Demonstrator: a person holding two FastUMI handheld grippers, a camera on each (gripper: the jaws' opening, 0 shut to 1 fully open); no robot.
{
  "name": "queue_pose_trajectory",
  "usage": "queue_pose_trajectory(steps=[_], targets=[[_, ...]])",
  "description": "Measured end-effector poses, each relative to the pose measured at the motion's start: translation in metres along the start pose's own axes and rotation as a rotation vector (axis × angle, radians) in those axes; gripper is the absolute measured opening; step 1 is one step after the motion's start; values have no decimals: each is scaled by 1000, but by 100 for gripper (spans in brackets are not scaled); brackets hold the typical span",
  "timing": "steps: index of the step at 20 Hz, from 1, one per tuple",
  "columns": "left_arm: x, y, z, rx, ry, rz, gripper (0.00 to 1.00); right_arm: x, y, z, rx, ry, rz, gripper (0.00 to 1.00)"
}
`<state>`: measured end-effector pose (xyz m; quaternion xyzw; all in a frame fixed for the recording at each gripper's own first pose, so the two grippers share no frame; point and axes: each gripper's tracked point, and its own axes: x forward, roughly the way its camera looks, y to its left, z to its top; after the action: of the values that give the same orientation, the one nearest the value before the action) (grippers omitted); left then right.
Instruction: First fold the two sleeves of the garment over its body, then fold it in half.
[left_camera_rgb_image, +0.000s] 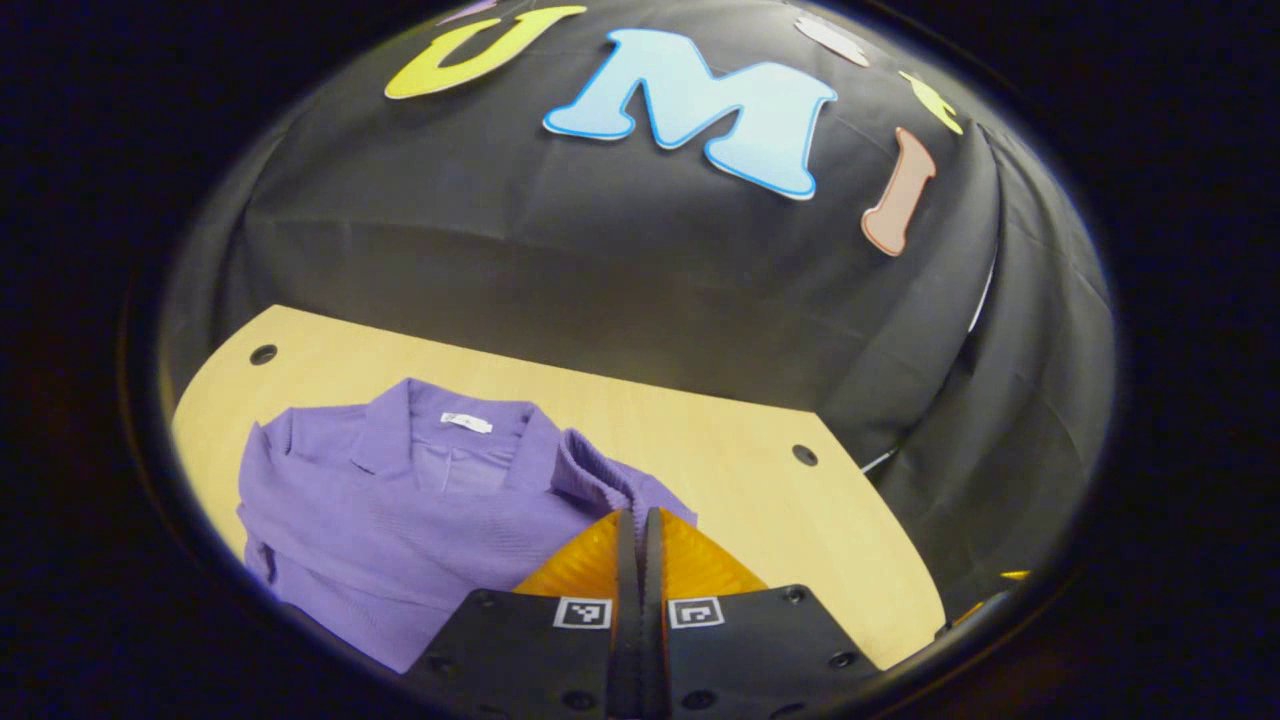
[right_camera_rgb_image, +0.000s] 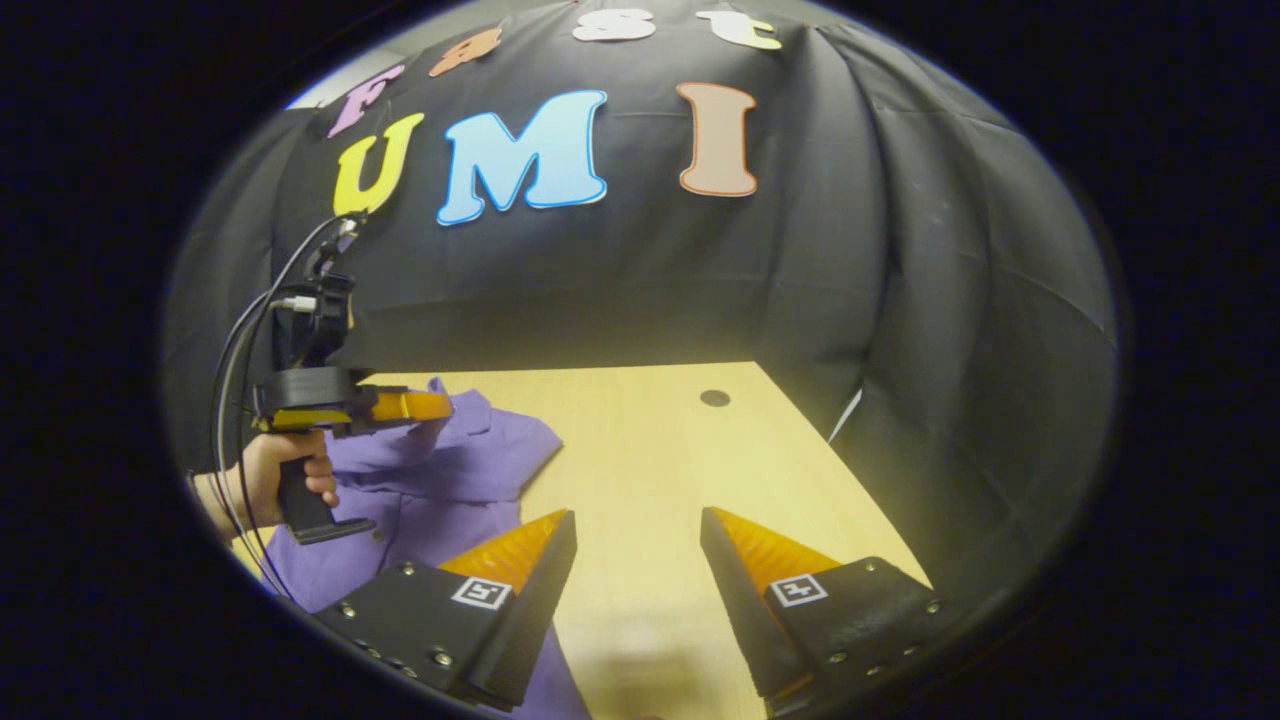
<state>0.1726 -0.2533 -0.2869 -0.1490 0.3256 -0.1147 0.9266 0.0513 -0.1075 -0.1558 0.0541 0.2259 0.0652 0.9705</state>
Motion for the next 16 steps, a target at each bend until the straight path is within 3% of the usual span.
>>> queue_pose_trajectory(steps=[3, 6, 8, 11, 14, 16], targets=[[6, 0, -20, 44, 55, 21, 6, -1, 1, -3, -5, -2, 25, 78], [6, -10, -34, 79, 77, -7, 6, -4, 0, -6, -1, -2, 38, 79], [0, -17, -38, 91, 83, -25, 16, -7, -3, -9, -12, -4, 37, 78], [-13, -26, -36, 90, 66, -53, 45, -17, -7, -11, -40, -17, 16, 79], [-33, -26, -31, 105, 34, -70, 82, -29, -5, -15, -46, -31, -7, 79], [-52, -19, -28, 117, 11, -69, 97, -36, 3, -19, -40, -36, -10, 78]])
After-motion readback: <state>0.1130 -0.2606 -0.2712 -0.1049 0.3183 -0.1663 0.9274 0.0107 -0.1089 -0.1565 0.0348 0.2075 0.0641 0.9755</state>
